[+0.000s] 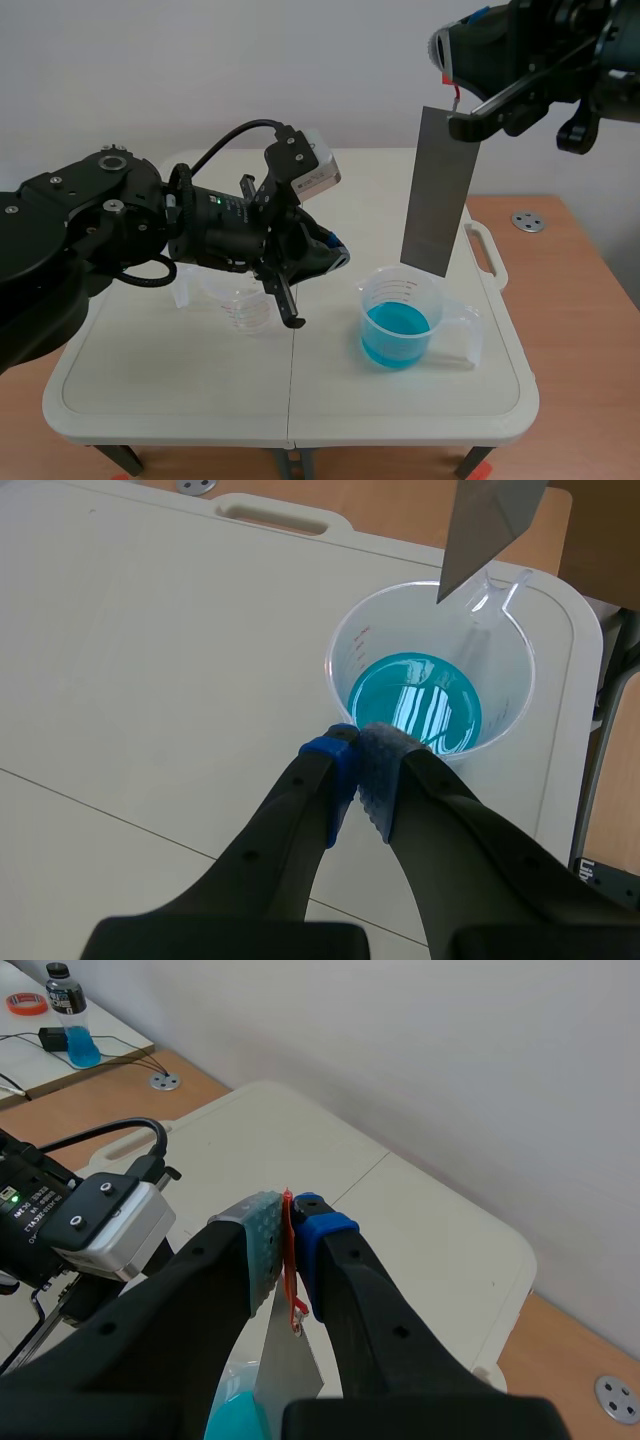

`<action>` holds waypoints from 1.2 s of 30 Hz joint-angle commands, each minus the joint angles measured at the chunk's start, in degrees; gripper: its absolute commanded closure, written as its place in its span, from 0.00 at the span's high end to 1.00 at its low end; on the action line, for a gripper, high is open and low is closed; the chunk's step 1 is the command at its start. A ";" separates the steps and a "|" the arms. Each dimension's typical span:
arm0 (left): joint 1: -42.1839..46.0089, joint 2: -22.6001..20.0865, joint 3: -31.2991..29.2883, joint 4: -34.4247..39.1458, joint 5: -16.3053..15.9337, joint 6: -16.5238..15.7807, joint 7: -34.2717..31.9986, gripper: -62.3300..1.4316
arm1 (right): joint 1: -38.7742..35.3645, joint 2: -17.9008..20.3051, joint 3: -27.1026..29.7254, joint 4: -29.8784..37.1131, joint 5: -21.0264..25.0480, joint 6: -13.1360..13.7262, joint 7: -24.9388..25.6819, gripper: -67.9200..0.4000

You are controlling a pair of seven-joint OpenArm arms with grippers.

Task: Hold the metal plate by the orange handle, dip it into the blue solution, take it out and point at it, then put the plate back in the beaker on the left.
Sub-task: 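Point at the plate with the left hand, then lower the plate into the blue solution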

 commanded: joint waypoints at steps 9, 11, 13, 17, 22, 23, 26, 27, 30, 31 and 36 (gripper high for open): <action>-0.37 -0.17 -0.35 1.53 -0.57 -0.11 -0.57 0.06 | 0.81 0.17 0.11 0.68 0.63 0.44 1.09 0.02; 0.37 -0.83 -0.85 2.36 -0.61 -0.11 -0.98 0.06 | 0.81 0.17 0.11 0.68 0.63 0.44 1.16 0.02; 1.62 -1.64 -1.97 4.09 -0.59 -0.11 -1.27 0.06 | 0.81 0.17 0.11 0.68 0.63 0.44 1.16 0.02; 5.53 -3.74 -4.92 9.29 -0.57 1.62 -2.54 0.06 | 0.81 0.17 0.11 0.68 0.63 0.44 1.16 0.02; 11.93 -7.61 -8.90 17.07 0.59 3.98 -4.39 0.06 | 0.81 0.17 0.11 0.68 0.63 0.44 1.14 0.02; 13.40 -8.46 -9.75 18.60 0.59 4.74 -4.72 0.06 | 0.81 0.17 0.11 0.68 0.63 0.44 1.14 0.02; 18.34 -11.32 -12.50 22.88 0.76 6.38 -6.21 0.06 | 0.81 0.17 0.11 0.68 0.63 0.44 1.16 0.02; 20.20 -12.33 -13.53 24.22 0.76 7.08 -6.64 0.06 | 0.81 0.17 0.11 0.68 0.63 0.44 1.20 0.02; 26.10 -15.26 -17.09 27.74 0.76 9.11 -8.24 0.06 | 0.81 0.17 0.11 0.68 0.63 0.44 1.68 0.02; 28.22 -16.17 -18.47 28.72 0.76 9.81 -8.81 0.06 | 0.81 0.17 0.11 0.68 0.57 0.44 1.90 0.02; 39.47 -19.96 -26.34 32.68 0.74 12.26 -11.80 0.06 | 0.79 0.17 -0.04 0.66 -1.77 0.44 4.76 0.02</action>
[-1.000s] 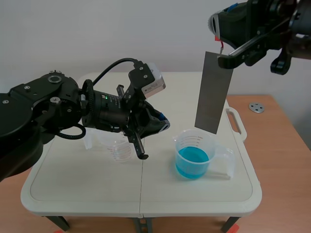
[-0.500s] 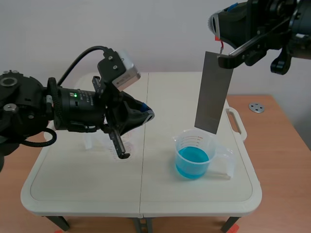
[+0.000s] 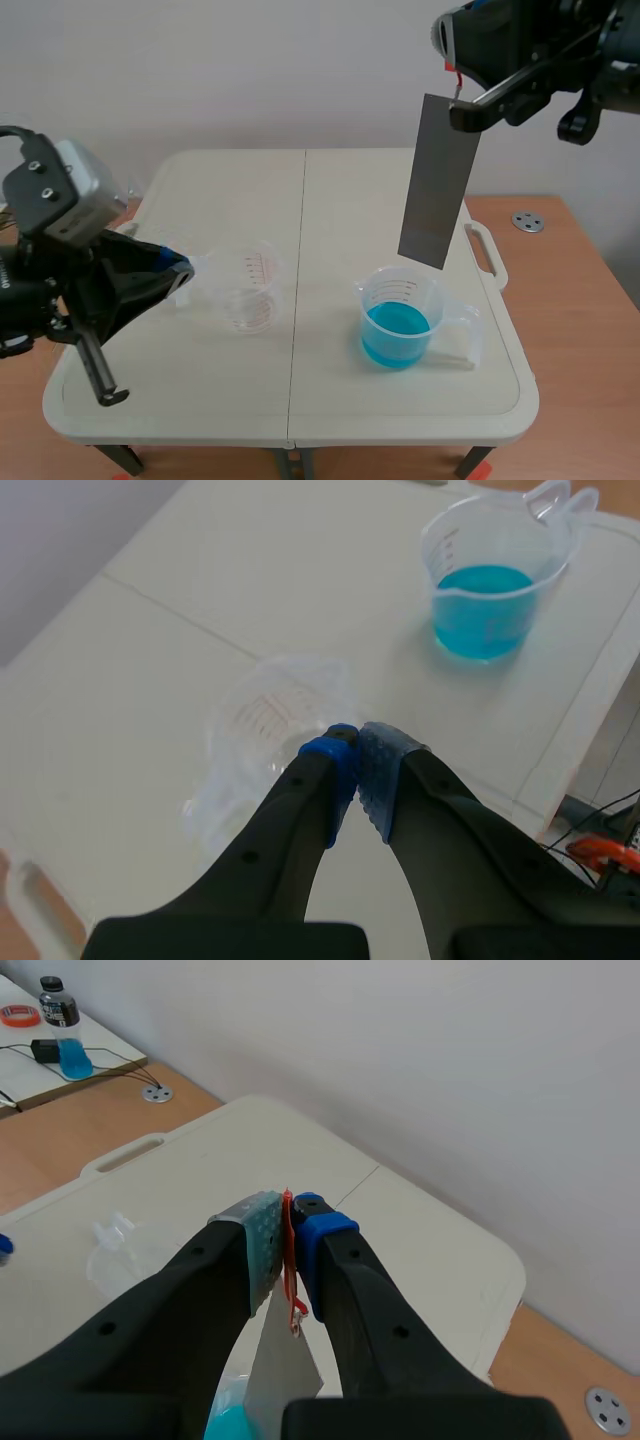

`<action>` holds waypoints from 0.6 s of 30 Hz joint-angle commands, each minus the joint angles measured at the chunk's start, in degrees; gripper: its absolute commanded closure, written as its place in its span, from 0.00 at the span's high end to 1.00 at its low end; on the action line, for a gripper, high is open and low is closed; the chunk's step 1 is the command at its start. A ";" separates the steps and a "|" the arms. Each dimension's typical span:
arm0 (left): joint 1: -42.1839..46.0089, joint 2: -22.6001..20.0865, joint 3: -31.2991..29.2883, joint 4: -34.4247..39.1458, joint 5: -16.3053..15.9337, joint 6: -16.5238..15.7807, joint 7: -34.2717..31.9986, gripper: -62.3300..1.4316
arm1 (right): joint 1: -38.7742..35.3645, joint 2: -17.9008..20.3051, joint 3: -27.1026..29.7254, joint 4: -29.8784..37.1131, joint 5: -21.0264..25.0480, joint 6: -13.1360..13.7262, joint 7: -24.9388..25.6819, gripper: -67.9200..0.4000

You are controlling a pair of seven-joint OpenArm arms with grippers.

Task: Hold the metal plate by the orange handle, dip it into the blue solution, take it out and point at it, then put the plate back in the beaker on the left.
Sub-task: 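Lower the plate into the blue solution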

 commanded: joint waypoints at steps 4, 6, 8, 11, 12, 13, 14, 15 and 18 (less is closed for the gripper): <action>10.93 -1.77 -7.37 2.51 -0.44 0.22 -3.91 0.06 | 0.79 0.17 -0.02 -0.24 -1.07 0.44 2.40 0.02; 15.78 -2.05 -10.54 2.89 -0.44 0.22 -5.64 0.06 | 0.79 0.17 -0.02 -1.38 -1.31 0.44 3.19 0.02; 20.61 -2.05 -13.68 3.19 -0.46 0.20 -7.19 0.06 | 0.79 0.17 -0.02 -2.62 -2.16 0.44 4.39 0.02; 27.56 -2.05 -17.75 3.19 -0.46 0.20 -10.01 0.06 | 0.79 0.17 -0.02 -4.17 -2.32 0.44 4.83 0.02; 29.77 -2.05 -18.91 3.19 -0.46 0.20 -11.17 0.06 | 0.79 0.17 -0.04 -4.63 -2.32 0.44 5.01 0.02; 31.91 -2.03 -20.04 3.19 -0.46 0.20 -12.20 0.06 | 0.79 0.17 -0.04 -5.07 -2.34 0.44 5.25 0.02; 33.94 -2.03 -21.14 3.19 -0.46 0.20 -13.18 0.06 | 0.79 0.17 -0.04 -5.46 -2.36 0.44 5.55 0.02; 35.93 -2.03 -22.18 3.19 -0.46 0.20 -14.16 0.06 | 0.79 0.17 -0.11 -5.81 -2.36 0.44 5.77 0.02; 41.35 -2.03 -24.92 3.19 -0.46 0.20 -16.65 0.06 | 0.79 0.17 -1.05 -6.75 -3.91 0.44 6.38 0.02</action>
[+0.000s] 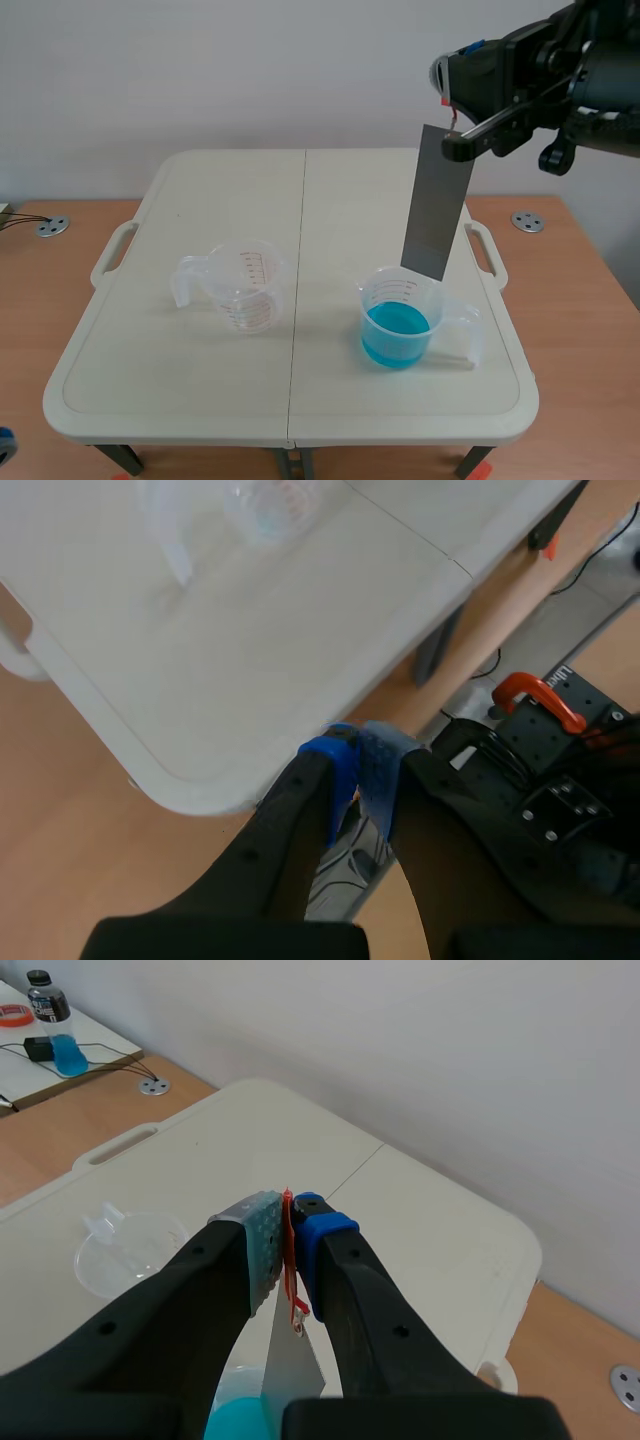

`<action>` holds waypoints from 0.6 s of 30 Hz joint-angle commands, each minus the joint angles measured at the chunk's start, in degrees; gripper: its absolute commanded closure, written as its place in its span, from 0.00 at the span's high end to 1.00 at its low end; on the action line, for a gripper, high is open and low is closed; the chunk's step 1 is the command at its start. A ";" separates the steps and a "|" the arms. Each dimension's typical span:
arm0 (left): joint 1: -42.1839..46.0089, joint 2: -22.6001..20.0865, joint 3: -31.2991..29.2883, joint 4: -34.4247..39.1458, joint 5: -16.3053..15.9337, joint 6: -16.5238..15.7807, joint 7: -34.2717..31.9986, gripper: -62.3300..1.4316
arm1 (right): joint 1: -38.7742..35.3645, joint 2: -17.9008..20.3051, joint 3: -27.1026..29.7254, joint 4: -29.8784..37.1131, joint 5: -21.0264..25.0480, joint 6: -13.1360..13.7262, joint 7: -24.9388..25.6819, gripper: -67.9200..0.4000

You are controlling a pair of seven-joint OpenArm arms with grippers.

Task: Hold the metal plate by the orange handle, dip it into the blue solution, take it out and point at it, then put the plate back in the beaker on the left.
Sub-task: 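Lower the plate into the blue solution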

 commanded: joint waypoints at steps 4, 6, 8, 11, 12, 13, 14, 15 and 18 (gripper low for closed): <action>6.32 0.15 -2.64 0.81 -0.42 -0.07 -3.28 0.06 | 0.79 0.15 -1.97 -0.90 -2.14 0.44 2.21 0.02; 8.50 0.15 -3.23 0.81 -0.39 -0.07 -3.32 0.06 | 0.79 0.15 -2.01 -1.55 -2.32 0.44 2.64 0.02; 9.92 0.15 -3.43 0.63 -0.37 -0.07 -3.26 0.06 | 0.79 0.15 -2.01 -2.27 -2.32 0.44 2.82 0.02; 11.85 0.15 -3.43 0.59 -0.37 -0.07 -3.28 0.06 | 0.79 0.15 -2.36 -3.65 -2.60 0.44 3.21 0.02; 12.37 0.15 -3.43 0.59 -0.37 -0.07 -3.28 0.06 | 0.79 0.15 -2.64 -4.17 -2.93 0.44 3.34 0.02; 12.72 0.15 -3.43 0.59 -0.37 -0.09 -3.28 0.07 | 0.79 0.15 -2.95 -4.74 -3.45 0.44 3.67 0.02; 12.98 0.15 -3.43 0.59 -0.35 -0.09 -3.23 0.06 | 0.79 0.15 -3.21 -5.35 -4.00 0.44 3.93 0.02; 13.18 0.15 -3.43 0.59 -0.35 -0.09 -3.26 0.07 | 0.79 0.15 -3.52 -5.97 -4.44 0.44 4.33 0.02; 13.20 0.15 -3.43 0.59 0.63 -0.09 -3.21 0.06 | 0.79 0.13 -4.26 -7.65 -5.99 0.44 5.44 0.02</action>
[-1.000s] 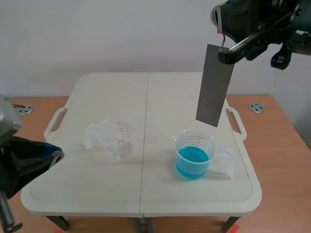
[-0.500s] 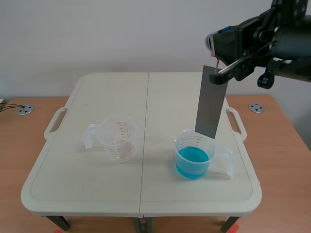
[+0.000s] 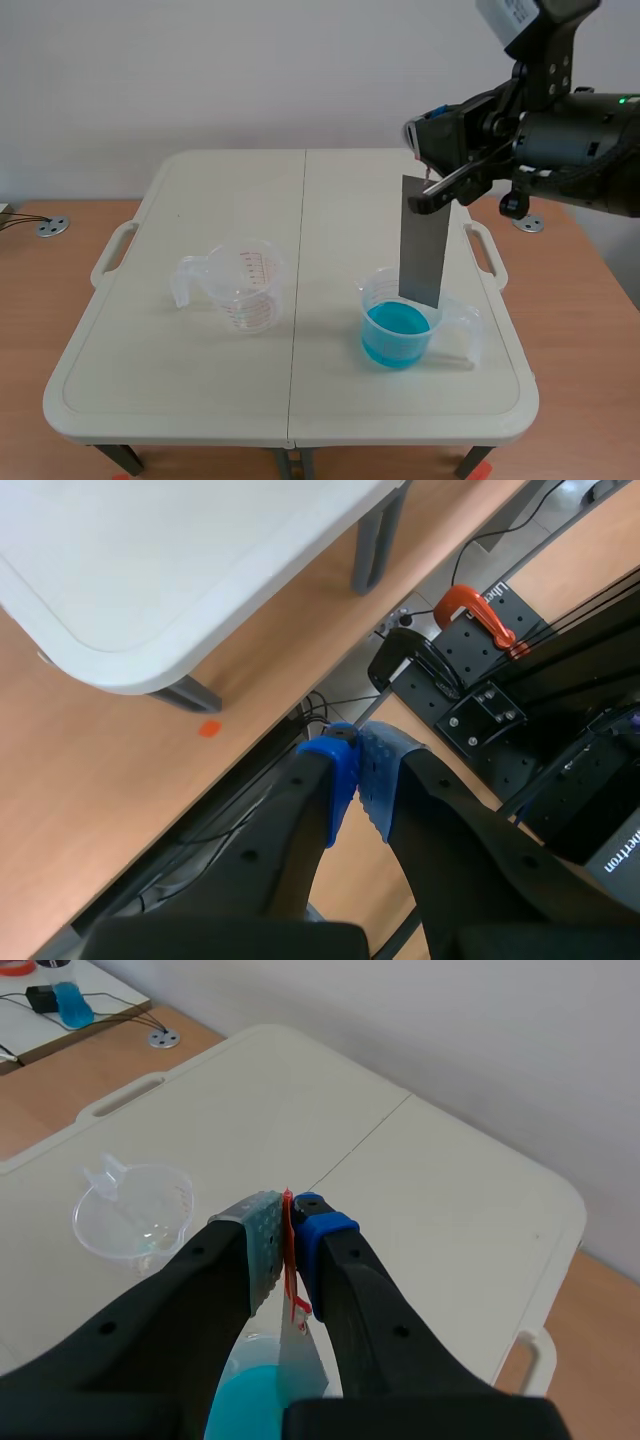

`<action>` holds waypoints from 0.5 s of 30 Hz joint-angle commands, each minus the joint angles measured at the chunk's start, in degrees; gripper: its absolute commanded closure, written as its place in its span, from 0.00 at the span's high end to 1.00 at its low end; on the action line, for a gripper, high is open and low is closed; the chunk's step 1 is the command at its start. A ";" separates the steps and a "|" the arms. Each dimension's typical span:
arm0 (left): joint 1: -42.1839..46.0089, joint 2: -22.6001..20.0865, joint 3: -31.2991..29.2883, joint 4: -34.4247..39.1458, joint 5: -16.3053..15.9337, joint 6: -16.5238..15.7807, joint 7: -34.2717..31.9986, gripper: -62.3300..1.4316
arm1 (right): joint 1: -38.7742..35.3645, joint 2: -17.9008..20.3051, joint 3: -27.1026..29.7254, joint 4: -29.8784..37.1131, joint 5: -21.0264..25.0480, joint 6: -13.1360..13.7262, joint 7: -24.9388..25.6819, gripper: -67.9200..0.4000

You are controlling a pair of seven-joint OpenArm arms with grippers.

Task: Hold the metal plate by the orange handle, dip it into the blue solution, take it out and point at it, then put the plate back in the beaker on the left.
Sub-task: 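Lower the plate into the blue solution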

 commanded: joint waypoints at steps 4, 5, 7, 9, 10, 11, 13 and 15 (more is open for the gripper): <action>-0.04 0.15 0.11 0.59 0.79 -0.11 -0.79 0.07 | 0.81 0.13 -0.37 -1.68 -1.03 0.44 2.49 0.02; -0.04 0.13 0.11 0.59 0.79 -0.11 -0.81 0.07 | 0.81 0.13 -0.37 -2.21 -1.03 0.44 2.69 0.02; -0.07 0.13 0.11 0.59 0.76 -0.11 -0.81 0.07 | 0.81 0.13 -0.37 -3.15 -1.09 0.44 3.08 0.02; -0.07 0.13 0.11 0.59 0.76 -0.11 -0.81 0.07 | 0.81 0.13 -0.37 -3.98 -1.86 0.44 3.98 0.02; -0.07 0.13 0.11 0.59 0.76 -0.11 -0.81 0.07 | 0.81 0.13 -0.37 -4.35 -2.25 0.44 4.52 0.02; -0.07 0.13 0.11 0.59 0.76 -0.11 -0.81 0.07 | 0.81 0.13 -0.37 -4.72 -2.47 0.44 4.94 0.02; -0.07 0.15 0.11 0.59 0.76 -0.13 -0.79 0.07 | 0.81 0.13 -0.37 -5.44 -3.02 0.44 5.40 0.02; -0.07 0.15 0.11 0.59 0.76 -0.13 -0.79 0.06 | 0.81 0.13 -0.39 -6.16 -3.45 0.44 5.84 0.02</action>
